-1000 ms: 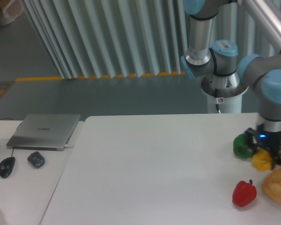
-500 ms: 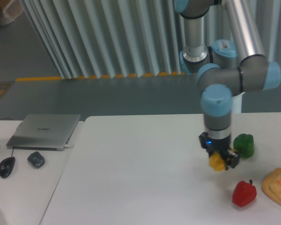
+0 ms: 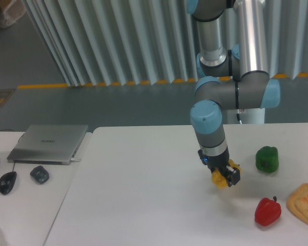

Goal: Place the yellow pepper on the table

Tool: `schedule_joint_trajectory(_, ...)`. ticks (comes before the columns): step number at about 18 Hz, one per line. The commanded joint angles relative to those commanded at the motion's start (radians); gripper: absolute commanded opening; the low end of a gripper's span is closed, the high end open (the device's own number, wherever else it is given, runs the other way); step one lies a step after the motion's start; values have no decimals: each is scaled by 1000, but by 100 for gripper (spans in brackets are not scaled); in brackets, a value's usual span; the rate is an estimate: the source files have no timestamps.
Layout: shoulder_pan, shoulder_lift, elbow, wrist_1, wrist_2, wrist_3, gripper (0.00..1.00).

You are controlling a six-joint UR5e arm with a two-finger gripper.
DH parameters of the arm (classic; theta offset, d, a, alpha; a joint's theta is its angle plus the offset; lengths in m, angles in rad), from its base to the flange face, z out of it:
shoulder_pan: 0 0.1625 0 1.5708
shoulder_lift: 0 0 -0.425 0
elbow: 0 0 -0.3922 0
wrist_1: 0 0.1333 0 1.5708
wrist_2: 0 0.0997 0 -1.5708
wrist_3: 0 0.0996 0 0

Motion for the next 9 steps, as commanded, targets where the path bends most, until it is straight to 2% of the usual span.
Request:
schedule_joint_trajectory(1,0,-2,3,0,0,2,45)
schedule_joint_trajectory(2,2,-2,3,0,0,3,61)
schedule_joint_trajectory(3,6,-2,11,0,5,-3,100)
schedule_joint_trajectory(9,6,0,12,2,2,2,100)
